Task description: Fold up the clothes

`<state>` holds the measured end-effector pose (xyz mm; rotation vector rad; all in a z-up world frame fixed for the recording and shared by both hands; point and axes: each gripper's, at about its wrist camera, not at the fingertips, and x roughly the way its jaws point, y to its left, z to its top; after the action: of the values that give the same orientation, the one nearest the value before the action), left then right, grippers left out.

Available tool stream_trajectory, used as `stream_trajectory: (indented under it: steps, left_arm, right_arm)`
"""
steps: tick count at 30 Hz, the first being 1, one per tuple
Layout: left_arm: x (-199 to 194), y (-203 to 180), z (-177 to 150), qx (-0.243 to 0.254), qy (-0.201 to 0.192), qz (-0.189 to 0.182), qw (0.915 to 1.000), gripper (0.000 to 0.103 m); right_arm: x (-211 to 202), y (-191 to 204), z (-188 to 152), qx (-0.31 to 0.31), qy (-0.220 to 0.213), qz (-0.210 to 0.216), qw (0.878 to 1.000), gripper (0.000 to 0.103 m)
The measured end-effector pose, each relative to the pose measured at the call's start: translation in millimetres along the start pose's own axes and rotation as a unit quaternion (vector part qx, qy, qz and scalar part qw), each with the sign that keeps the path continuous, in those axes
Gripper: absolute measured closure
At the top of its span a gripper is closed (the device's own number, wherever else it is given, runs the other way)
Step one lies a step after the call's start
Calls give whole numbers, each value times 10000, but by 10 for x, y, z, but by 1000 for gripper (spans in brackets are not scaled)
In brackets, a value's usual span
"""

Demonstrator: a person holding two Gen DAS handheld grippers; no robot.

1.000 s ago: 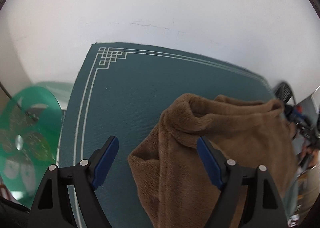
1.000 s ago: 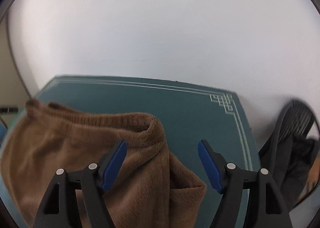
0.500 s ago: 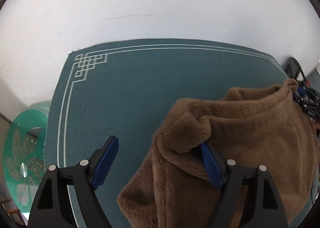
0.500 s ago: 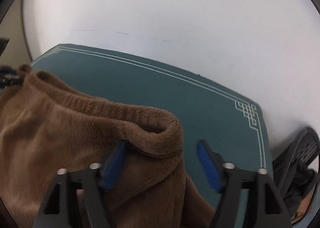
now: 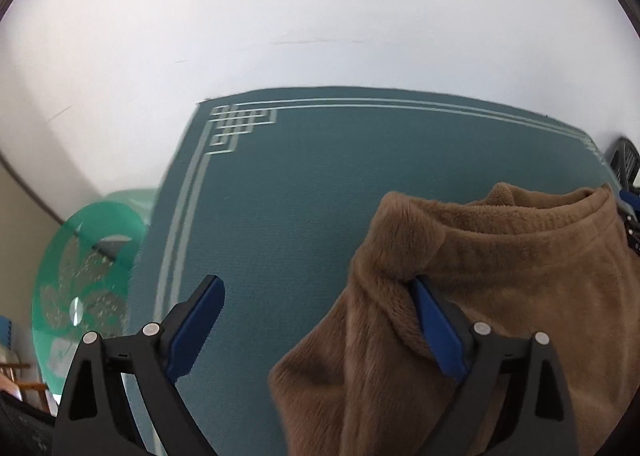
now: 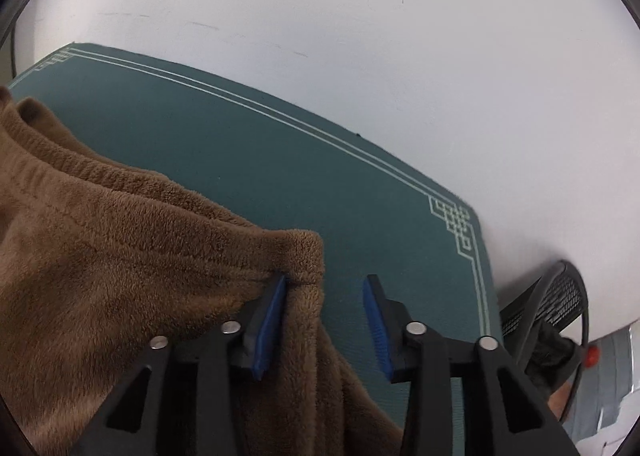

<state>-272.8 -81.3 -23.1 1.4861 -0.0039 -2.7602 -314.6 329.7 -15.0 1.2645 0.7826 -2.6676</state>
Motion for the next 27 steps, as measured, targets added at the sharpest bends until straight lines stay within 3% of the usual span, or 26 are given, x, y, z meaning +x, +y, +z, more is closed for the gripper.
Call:
stream_trajectory:
  steps: [5, 6, 7, 8, 9, 10, 14, 18, 21, 23, 25, 27]
  left_arm:
    - [-521, 114, -252, -173, -236, 34, 9996, 7]
    - [-618, 103, -330, -219, -287, -32, 9993, 7]
    - [-712, 85, -408, -255, -332, -105, 9991, 7]
    - [-785, 35, -485, -240, -352, -212, 9989, 7]
    - [-858, -22, -564, -215, -373, -326, 9985, 7]
    - [-930, -114, -651, -135, -406, -474, 9980, 7]
    - [-1138, -516, -915, 347, -520, -831, 9946, 6]
    - [-1207, -866, -1102, 827, -476, -882, 9915, 4]
    - [-998, -920, -1159, 904, -296, -719, 9929, 4]
    - [-828, -830, -1193, 697, -128, -846, 9939, 3]
    - [-762, -741, -1207, 649, -152, -930, 9934, 2]
    - [-731, -666, -1215, 640, -212, -1008, 9926, 2]
  right_arm:
    - [-513, -135, 25, -76, -87, 99, 9999, 60]
    - [-624, -130, 29, -67, -116, 111, 9998, 55]
    - [-759, -124, 36, -10, -176, 134, 9998, 43]
    - [-890, -122, 42, 102, -258, 186, 9994, 37]
    - [-997, -124, 36, 265, -324, 308, 9986, 27]
    - [-1087, -109, 43, 458, -334, 529, 9970, 26]
    - [-1276, 261, 149, 893, -97, 1512, 9844, 26]
    - [-1135, 702, 250, 882, 136, 1798, 9797, 26]
    - [-914, 927, 366, 869, 410, 1661, 9814, 26]
    - [-718, 999, 386, 930, 612, 1489, 9826, 26]
    - [-488, 997, 424, 977, 760, 1163, 9855, 26]
    - [-337, 934, 451, 1147, 885, 1140, 9829, 26]
